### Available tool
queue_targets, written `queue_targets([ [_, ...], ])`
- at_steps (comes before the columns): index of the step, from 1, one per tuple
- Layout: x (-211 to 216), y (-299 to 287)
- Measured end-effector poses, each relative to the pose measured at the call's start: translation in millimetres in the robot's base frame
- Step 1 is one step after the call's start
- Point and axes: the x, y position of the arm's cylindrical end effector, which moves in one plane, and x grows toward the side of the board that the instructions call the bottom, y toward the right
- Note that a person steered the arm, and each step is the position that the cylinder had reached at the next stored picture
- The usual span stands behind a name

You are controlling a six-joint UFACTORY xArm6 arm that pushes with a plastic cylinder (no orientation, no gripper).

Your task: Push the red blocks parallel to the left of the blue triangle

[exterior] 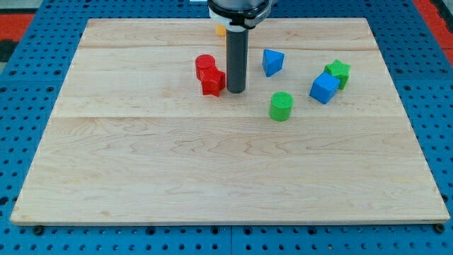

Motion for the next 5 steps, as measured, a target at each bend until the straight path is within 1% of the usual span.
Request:
queue_targets([
  [1,9,0],
  [2,32,-17],
  [3,34,-50],
  [4,29,-56],
  [5,11,-60],
])
